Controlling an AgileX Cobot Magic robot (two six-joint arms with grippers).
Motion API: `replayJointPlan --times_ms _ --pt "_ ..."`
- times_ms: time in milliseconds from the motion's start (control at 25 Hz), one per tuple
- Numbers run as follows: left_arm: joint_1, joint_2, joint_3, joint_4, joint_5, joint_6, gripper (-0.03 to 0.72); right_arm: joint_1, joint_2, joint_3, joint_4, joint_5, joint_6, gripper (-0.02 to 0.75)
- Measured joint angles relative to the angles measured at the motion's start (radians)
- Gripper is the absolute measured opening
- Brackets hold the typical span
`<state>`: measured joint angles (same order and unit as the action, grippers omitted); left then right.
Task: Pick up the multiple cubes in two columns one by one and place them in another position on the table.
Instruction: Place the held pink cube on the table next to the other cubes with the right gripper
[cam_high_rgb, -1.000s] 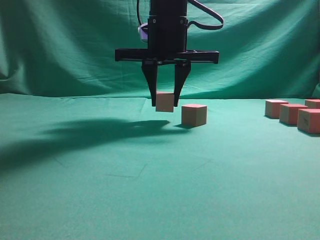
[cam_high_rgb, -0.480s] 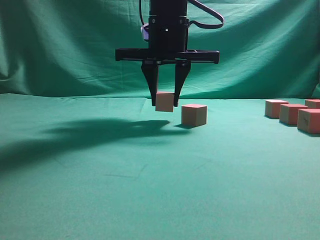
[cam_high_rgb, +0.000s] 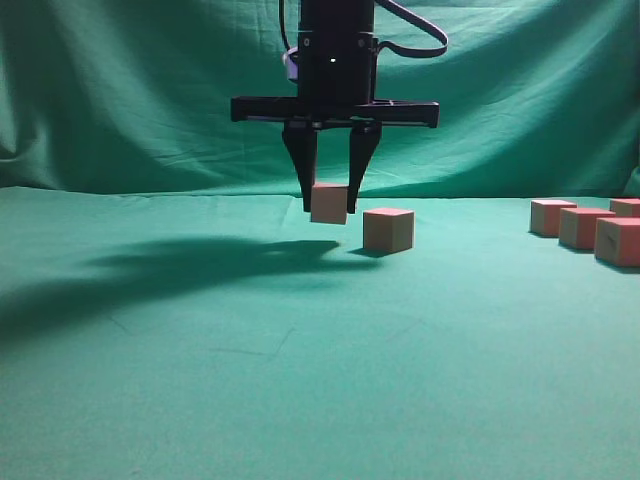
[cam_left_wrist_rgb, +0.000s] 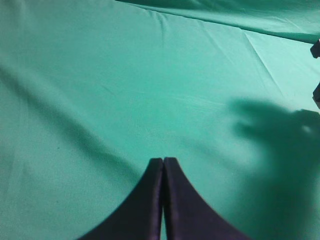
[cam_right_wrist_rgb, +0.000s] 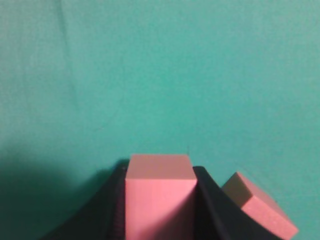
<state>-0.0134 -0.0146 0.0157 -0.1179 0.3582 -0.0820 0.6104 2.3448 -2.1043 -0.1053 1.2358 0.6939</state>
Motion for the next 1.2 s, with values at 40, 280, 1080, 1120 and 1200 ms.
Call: replayJointPlan --times_ms 40,280,1080,1120,1200 --pt "0.000 0.000 0.000 0.000 0.000 0.000 0.000 0.000 0.000 0.000 0.000 0.000 0.000 0.262" --pt "0.000 0.000 0.000 0.000 0.000 0.000 0.000 0.000 0.000 0.000 0.000 0.000 0.000 0.262" --pt "0.000 0.000 0.000 0.000 0.000 0.000 0.000 0.000 0.042 -0.006 0.009 -0.003 0.000 0.262" --pt "0.000 0.000 0.000 0.000 0.000 0.000 0.000 0.000 0.042 -0.006 0.009 -0.003 0.000 0.262" --pt "0.000 0.000 0.000 0.000 0.000 0.000 0.000 0.000 0.044 -0.006 0.009 -0.003 0.000 0.262"
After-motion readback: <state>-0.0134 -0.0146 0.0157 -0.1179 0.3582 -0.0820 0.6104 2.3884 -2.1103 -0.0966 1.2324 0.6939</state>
